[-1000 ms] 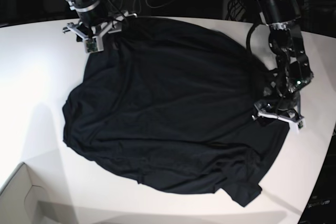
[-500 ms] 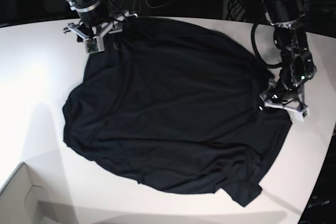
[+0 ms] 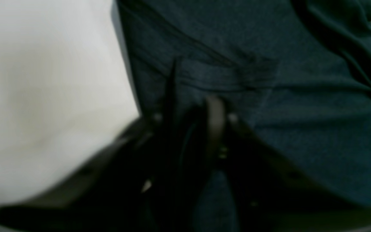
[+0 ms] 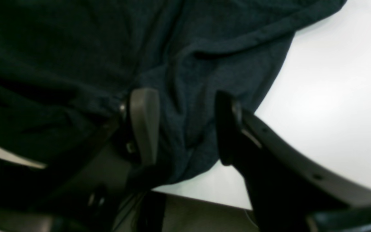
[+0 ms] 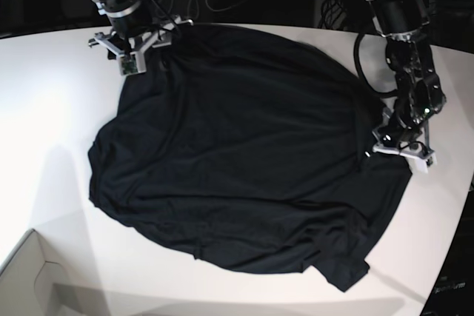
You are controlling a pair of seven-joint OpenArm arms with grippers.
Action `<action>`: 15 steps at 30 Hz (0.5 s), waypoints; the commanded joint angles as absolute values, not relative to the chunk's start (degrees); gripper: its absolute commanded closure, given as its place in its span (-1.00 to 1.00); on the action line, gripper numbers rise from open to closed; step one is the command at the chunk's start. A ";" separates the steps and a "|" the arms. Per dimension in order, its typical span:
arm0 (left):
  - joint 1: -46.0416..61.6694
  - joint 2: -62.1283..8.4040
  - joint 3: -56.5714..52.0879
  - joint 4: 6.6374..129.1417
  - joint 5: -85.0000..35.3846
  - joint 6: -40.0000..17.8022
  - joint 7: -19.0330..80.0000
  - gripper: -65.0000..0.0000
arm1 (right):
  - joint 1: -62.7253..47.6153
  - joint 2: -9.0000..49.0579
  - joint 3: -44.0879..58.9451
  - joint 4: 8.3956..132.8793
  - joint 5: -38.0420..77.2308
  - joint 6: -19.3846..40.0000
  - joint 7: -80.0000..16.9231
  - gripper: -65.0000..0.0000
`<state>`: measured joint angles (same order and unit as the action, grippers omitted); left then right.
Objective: Layout the t-shirt on the table in an organized manner, then fold the t-shirt properly
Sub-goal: 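Pull the shirt edge outward with the left gripper to smooth it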
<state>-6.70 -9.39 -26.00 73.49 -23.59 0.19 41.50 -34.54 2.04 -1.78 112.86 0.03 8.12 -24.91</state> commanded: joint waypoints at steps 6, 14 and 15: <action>-7.78 -10.15 -26.07 74.24 -24.04 -0.31 40.57 0.98 | -34.86 2.07 -1.80 113.80 0.31 8.31 -23.69 0.11; -2.86 -10.95 -27.82 87.69 -29.76 0.04 41.01 1.00 | -34.86 2.07 -1.71 113.80 0.31 8.31 -23.69 0.11; -1.89 -11.30 -29.32 90.42 -30.99 0.13 41.01 1.00 | -34.86 2.07 -1.71 113.80 0.31 8.31 -23.69 0.11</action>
